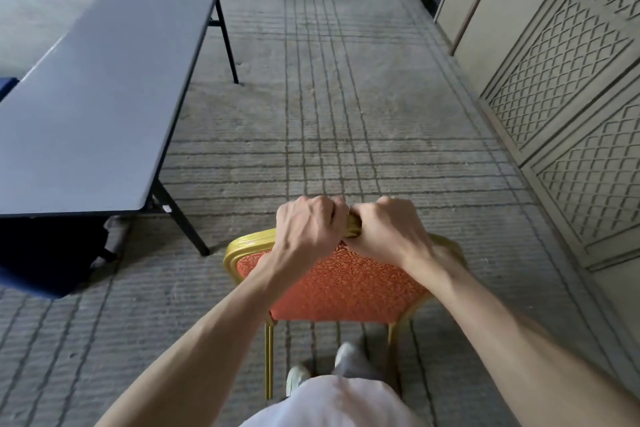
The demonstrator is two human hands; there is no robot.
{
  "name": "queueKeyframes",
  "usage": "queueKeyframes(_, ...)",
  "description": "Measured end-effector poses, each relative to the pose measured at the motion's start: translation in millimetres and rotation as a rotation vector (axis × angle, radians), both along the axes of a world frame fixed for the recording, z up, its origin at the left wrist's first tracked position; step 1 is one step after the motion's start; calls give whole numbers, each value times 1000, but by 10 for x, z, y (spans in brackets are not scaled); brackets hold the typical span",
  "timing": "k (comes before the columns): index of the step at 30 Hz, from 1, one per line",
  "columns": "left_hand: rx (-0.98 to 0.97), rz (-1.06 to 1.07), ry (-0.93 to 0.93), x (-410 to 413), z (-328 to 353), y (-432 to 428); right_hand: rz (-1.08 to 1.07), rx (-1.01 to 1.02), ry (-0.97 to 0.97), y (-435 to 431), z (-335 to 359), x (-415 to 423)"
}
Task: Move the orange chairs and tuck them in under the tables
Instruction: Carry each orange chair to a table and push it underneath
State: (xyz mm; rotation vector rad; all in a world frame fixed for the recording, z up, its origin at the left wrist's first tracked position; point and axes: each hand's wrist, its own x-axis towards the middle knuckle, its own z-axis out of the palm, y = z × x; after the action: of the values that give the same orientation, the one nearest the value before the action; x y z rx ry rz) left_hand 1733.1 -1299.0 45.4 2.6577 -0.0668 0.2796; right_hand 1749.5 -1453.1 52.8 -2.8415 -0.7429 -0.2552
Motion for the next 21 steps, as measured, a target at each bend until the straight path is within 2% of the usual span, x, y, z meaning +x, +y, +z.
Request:
queueKeyframes(3, 23, -35, 8, 237, -146, -86, 12, -47, -4, -109, -192, 224)
queueKeyframes(10, 14, -40, 89, 1106, -471, -294, -25, 4, 69, -285, -531, 1123)
queueKeyframes(16, 45, -19, -1, 1989, -422, -277, 17, 123, 10, -338, -530, 2065)
queueKeyframes(21, 94, 53, -24, 2760, -266, -172, 27, 135, 1, -203, -390, 2850)
